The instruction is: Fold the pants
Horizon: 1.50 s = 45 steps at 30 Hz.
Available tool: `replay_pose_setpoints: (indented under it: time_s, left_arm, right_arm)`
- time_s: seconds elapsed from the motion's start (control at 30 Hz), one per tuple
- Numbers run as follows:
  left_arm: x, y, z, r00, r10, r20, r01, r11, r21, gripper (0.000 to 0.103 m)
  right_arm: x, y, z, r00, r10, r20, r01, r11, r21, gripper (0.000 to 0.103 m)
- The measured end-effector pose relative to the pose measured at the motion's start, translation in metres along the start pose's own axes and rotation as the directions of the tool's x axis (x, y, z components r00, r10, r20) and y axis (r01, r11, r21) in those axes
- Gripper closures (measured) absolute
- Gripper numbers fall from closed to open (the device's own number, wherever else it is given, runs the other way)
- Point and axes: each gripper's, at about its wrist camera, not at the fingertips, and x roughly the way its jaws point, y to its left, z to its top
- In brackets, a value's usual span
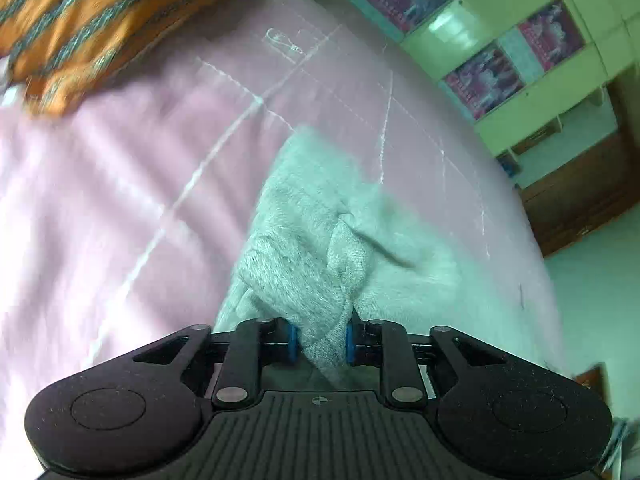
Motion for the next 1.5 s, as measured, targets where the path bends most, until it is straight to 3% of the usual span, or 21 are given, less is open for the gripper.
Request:
replay_pose_setpoints:
  time_s: [0.07,0.27,0.43,0.53,0.57,0.6,0.83,0.97,1.03,1.07,1.13,1.17,1.2,1.23,1.27,1.4,1.5]
  left_arm:
    - [-0.007,0.005,-0.006,0.999,-0.02,0.049,0.023,0.998,-0.063,0.081]
    - [-0.004,-0.021,0.002,0.998,0.048,0.041,-0.049,0.999,0.021,0.081]
    - [-0.034,-0.032,-0.004,0.991,-0.023,0.135,0.011,0.996,0.085,0.081]
    - [-0.021,-0.016,-0.018,0.997,0.035,0.073,-0.041,0.996,0.076,0.081]
    - [-0.021,-0.01,-0.022,0.996,0.013,0.094,-0.017,0.999,0.045,0.081]
    - [-0.022,-0.01,-0.021,0.995,0.009,0.1,-0.011,1.0,0.021,0.081]
    - [-0.024,-0.025,-0.02,0.995,0.051,0.084,-0.058,0.995,0.081,0.081]
    - [-0.022,-0.041,-0.018,0.989,0.112,0.092,-0.123,0.985,0.119,0.078]
    - [-0.025,-0.054,-0.019,0.982,0.156,0.103,-0.171,0.973,0.156,0.074]
    - [-0.028,-0.062,-0.02,0.976,0.186,0.109,-0.203,0.963,0.175,0.067]
    - [-0.04,-0.074,-0.024,0.963,0.231,0.139,-0.255,0.946,0.201,0.045]
    - [-0.049,-0.082,-0.03,0.945,0.276,0.177,-0.31,0.928,0.207,0.014]
    - [-0.056,-0.091,-0.036,0.919,0.327,0.219,-0.371,0.904,0.211,0.0]
    - [-0.064,-0.099,-0.043,0.897,0.356,0.261,-0.415,0.882,0.223,0.0]
    - [-0.069,-0.105,-0.049,0.891,0.363,0.274,-0.428,0.874,0.231,0.0]
    - [-0.073,-0.127,-0.08,0.891,0.332,0.309,-0.398,0.899,0.184,0.0]
    - [-0.047,-0.159,-0.106,0.876,0.359,0.323,-0.437,0.873,0.218,0.0]
  right_arm:
    - [0.005,-0.01,-0.015,0.999,0.019,0.049,-0.023,0.997,0.08,0.103]
    - [-0.001,-0.004,-0.002,0.999,-0.004,0.042,0.0,0.995,0.102,0.103]
    - [-0.038,0.005,0.014,0.984,0.032,0.173,-0.048,0.995,0.093,0.103]
    - [-0.031,-0.001,0.0,0.993,0.004,0.117,-0.013,0.997,0.077,0.103]
    - [-0.016,-0.003,-0.01,0.998,-0.033,0.046,0.031,0.998,0.054,0.103]
    - [-0.009,-0.005,-0.018,0.998,-0.048,0.028,0.047,0.998,0.043,0.103]
    - [-0.011,-0.003,-0.015,0.998,-0.044,0.046,0.041,0.997,0.062,0.103]
    - [-0.014,-0.007,-0.015,0.998,-0.042,0.048,0.039,0.998,0.052,0.103]
    - [-0.015,-0.004,-0.012,0.998,-0.044,0.046,0.042,0.998,0.048,0.103]
    - [-0.017,-0.004,-0.011,0.998,-0.042,0.042,0.039,0.998,0.057,0.103]
    - [-0.031,-0.003,-0.01,0.995,-0.06,0.076,0.056,0.997,0.056,0.092]
    - [-0.039,-0.003,-0.01,0.993,-0.077,0.093,0.073,0.996,0.045,0.086]
    - [-0.045,-0.004,-0.011,0.991,-0.086,0.105,0.083,0.996,0.036,0.085]
    - [-0.053,-0.006,-0.012,0.989,-0.085,0.119,0.081,0.996,0.037,0.085]
    - [-0.06,-0.008,-0.013,0.988,-0.082,0.133,0.077,0.996,0.04,0.085]
    - [-0.076,-0.012,-0.015,0.978,-0.106,0.18,0.1,0.994,0.042,0.085]
    - [-0.081,-0.012,-0.012,0.974,-0.111,0.199,0.106,0.994,0.036,0.085]
